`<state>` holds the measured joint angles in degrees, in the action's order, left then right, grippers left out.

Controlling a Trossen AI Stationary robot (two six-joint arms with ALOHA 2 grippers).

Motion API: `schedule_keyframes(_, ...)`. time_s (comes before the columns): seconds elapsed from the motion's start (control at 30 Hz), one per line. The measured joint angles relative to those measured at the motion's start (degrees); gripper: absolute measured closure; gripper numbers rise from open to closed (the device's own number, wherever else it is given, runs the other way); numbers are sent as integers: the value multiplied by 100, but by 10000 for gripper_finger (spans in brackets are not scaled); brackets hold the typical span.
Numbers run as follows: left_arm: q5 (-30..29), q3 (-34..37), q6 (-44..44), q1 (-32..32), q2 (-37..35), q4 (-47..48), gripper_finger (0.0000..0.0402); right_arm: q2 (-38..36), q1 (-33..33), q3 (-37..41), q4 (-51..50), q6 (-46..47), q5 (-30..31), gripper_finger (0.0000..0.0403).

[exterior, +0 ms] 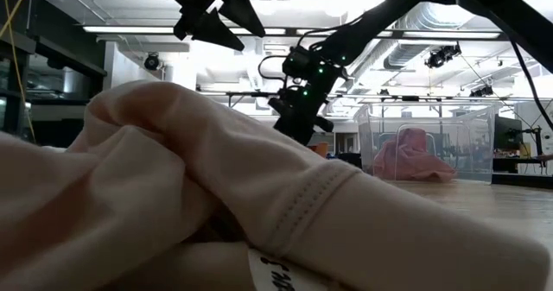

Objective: Pick & Place Cloths
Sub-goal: Put the black sock into the orange bin

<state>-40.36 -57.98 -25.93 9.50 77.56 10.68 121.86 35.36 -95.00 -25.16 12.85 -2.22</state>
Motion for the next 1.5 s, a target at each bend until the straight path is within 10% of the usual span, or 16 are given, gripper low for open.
schedule_keyframes(0.33, 53, -4, 0, 1, 1, 0, 114, -145, -9, 2, -313, -215, -720, 150)
schedule_keyframes(0.63, 92, -4, -2, 1, 2, 0, 114, -758, -9, 2, -444, -66, -467, 122)
schedule_keyframes(0.93, 96, -4, -26, 0, 2, 25, 114, -1422, -9, 2, -822, -490, -122, 155)
schedule_keyframes(1.27, 91, -4, -309, 0, 2, 260, 114, -1575, 171, 37, -1487, -1615, -225, 376)
schedule_keyframes(1.5, 81, -4, -321, -7, 2, 286, 114, -1268, 183, 135, -664, -1162, -632, 399)
